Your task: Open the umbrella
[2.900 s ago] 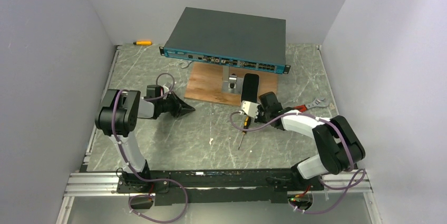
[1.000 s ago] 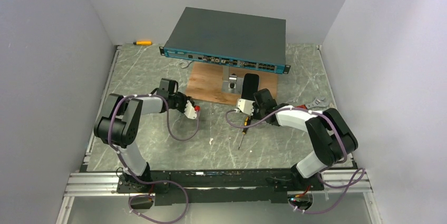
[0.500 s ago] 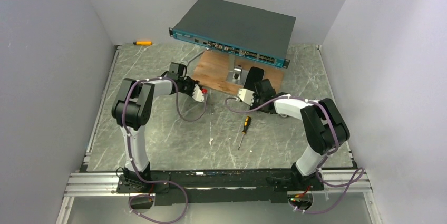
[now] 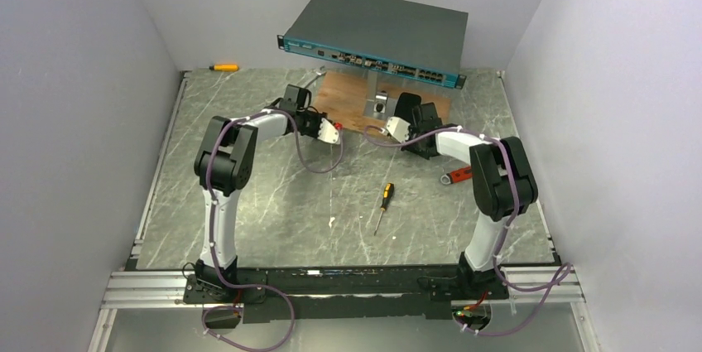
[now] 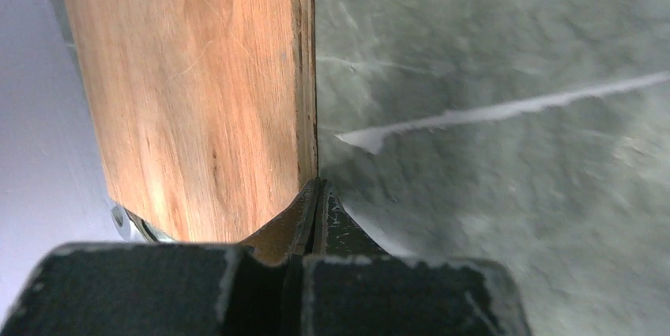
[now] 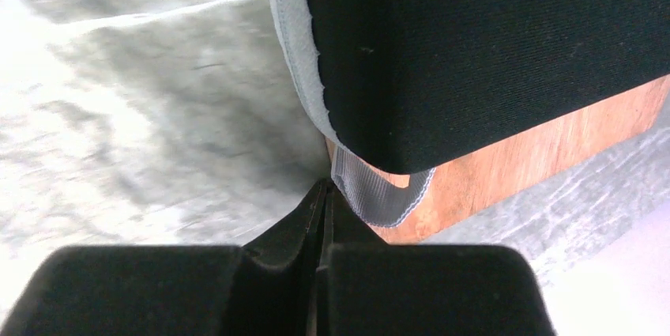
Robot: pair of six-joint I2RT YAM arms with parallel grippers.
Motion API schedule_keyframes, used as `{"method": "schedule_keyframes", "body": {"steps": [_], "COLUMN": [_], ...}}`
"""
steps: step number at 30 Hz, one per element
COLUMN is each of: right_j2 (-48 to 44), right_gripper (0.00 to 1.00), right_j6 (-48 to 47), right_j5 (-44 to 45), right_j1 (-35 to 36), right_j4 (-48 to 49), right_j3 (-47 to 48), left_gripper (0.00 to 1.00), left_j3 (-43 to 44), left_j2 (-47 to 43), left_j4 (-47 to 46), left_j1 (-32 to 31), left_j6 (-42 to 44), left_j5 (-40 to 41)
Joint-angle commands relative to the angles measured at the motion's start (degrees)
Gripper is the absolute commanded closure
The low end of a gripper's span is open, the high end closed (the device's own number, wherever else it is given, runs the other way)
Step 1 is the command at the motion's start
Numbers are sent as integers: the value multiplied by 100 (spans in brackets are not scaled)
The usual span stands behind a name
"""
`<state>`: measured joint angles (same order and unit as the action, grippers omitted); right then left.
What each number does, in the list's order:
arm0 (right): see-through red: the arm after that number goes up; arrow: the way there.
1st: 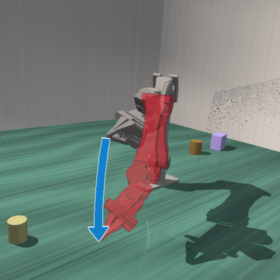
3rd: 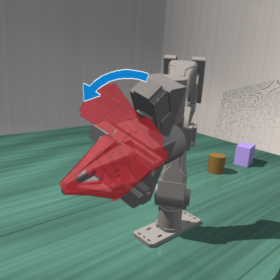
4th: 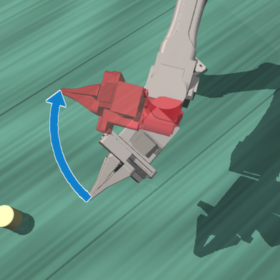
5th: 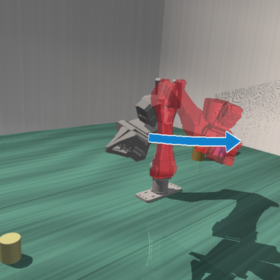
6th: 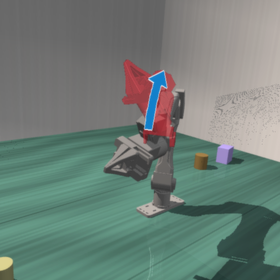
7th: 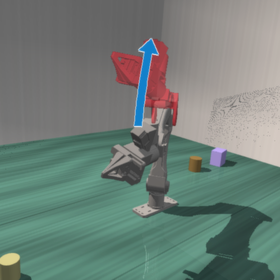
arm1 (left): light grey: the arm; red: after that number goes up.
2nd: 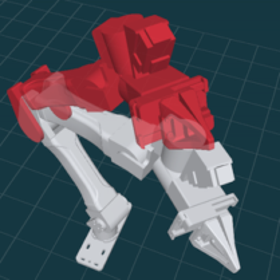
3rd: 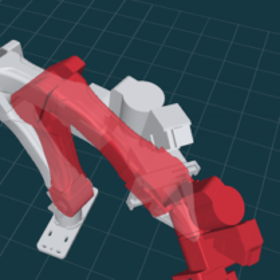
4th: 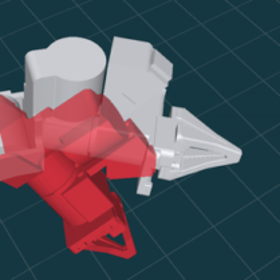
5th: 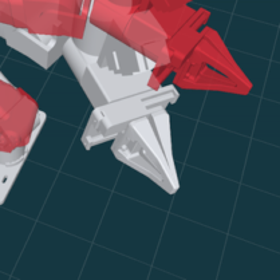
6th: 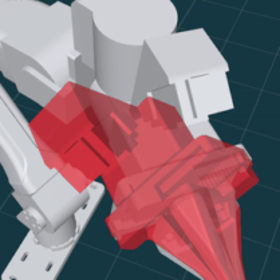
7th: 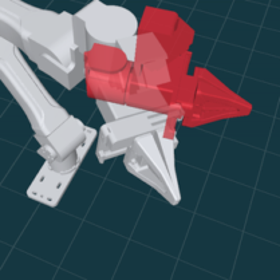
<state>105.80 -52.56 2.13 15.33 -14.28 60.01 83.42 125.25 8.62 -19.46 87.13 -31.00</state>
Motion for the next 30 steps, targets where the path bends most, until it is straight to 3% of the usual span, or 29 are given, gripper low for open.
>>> {"method": "schedule_keyframes", "body": {"steps": [1, 6, 13, 20, 25, 30], "right_j2": [1033, 1232, 1078, 42, -942, -2019], "right_gripper": [100, 100, 100, 100, 100, 88], "right_j6": [-476, -428, -563, -734, -492, -344], "right_j5": [1150, 1263, 1396, 390, -619, -1426], "right_j1": [-837, -899, -1033, -1101, -964, -853], "right_j4": [1403, 1517, 1834, 1382, 492, -307], "right_j3": [388, 661, 423, -190, -187, -446], "left_gripper": [100, 100, 100, 100, 100, 96], "left_j3": [801, 1038, -172, -1368, -2117, -3120], "left_j2": [1131, 1260, 519, -1051, -2436, -4100], "left_j4": [-2339, -2387, -2742, -2500, -1907, -1023], "left_j1": [-352, -470, -689, -715, -622, -460], "left_j6": [75, -27, 70, -789, -1738, -2442], "left_j5": [932, 997, 485, -74, -228, -462]}}
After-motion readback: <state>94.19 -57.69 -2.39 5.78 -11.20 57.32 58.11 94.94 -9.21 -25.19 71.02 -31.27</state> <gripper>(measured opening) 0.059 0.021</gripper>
